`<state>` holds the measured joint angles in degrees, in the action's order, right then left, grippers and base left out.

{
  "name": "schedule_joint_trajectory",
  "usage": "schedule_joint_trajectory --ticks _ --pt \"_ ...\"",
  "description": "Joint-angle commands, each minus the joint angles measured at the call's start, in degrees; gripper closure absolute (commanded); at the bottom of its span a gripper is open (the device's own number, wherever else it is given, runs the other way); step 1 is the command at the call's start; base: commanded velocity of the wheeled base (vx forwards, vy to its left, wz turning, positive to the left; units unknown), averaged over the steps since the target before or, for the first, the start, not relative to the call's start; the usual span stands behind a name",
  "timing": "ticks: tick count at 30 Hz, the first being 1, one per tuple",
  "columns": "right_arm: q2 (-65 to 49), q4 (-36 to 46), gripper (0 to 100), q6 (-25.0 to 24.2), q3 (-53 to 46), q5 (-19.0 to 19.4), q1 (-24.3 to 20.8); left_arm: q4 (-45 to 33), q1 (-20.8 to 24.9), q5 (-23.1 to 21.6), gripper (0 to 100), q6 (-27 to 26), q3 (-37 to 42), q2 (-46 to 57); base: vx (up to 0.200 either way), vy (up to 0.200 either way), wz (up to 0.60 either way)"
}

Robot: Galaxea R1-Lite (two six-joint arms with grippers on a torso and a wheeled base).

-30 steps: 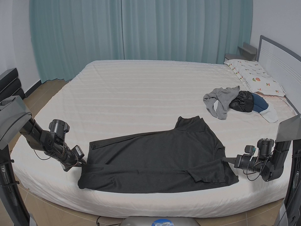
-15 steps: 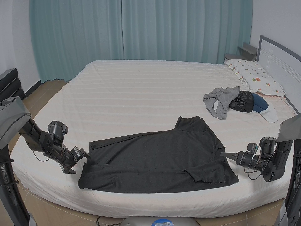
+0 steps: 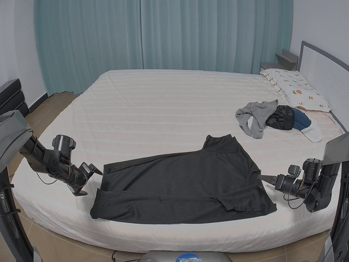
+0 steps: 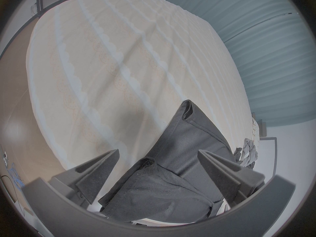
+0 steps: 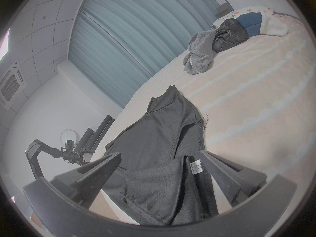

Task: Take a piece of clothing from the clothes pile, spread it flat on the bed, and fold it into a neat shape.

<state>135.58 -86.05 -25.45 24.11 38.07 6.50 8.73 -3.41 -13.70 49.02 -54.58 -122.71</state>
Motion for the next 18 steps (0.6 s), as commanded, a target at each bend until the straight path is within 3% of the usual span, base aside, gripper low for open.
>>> schedule_joint_trajectory --ticks 1,8,18 --pt "-0.23 -0.08 0 0.05 -0.03 -0.01 0.01 -0.03 -0.01 -0.01 0 0.02 0.09 0.37 0.200 0.000 0.00" --pt "-0.23 -0.08 0 0.05 -0.03 0.07 0.01 -0.03 0.07 -0.01 0 -0.06 0.00 0.37 0.200 0.000 0.00" --pt "-0.06 -0.08 0 -0.03 -0.03 0.07 -0.08 0.06 0.16 0.17 0 0.02 -0.18 0.45 0.000 0.000 0.00"
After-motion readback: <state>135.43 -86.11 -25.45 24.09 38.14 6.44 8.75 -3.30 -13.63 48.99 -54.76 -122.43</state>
